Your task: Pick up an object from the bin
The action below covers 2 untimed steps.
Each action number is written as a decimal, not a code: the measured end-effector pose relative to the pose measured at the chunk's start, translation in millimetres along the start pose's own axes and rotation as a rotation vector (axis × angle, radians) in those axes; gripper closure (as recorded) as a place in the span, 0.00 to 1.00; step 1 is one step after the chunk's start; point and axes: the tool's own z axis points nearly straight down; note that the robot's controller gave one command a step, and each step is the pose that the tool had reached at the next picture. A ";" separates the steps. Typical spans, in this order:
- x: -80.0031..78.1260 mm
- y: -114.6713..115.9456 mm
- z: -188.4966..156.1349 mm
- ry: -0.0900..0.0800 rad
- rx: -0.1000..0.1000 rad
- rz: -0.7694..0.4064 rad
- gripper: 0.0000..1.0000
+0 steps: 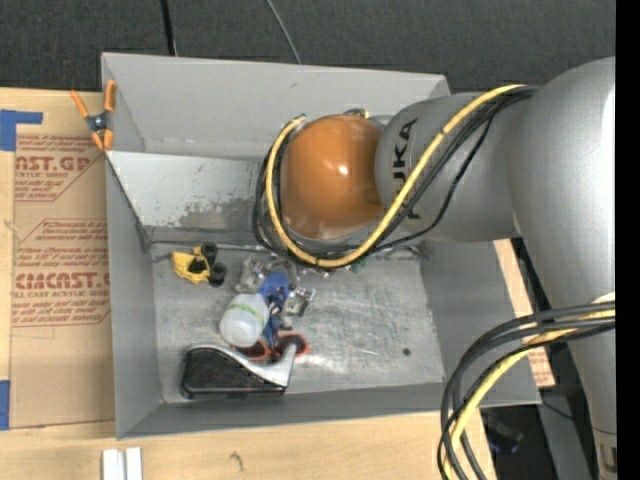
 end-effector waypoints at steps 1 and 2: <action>0.2 -0.1 0.0 0.000 0.000 0.000 1.00; -2.4 4.0 -18.9 -0.001 -0.006 -0.075 1.00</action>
Offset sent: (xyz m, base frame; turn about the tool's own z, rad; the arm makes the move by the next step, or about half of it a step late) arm 0.0015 0.0092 0.0651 -0.1803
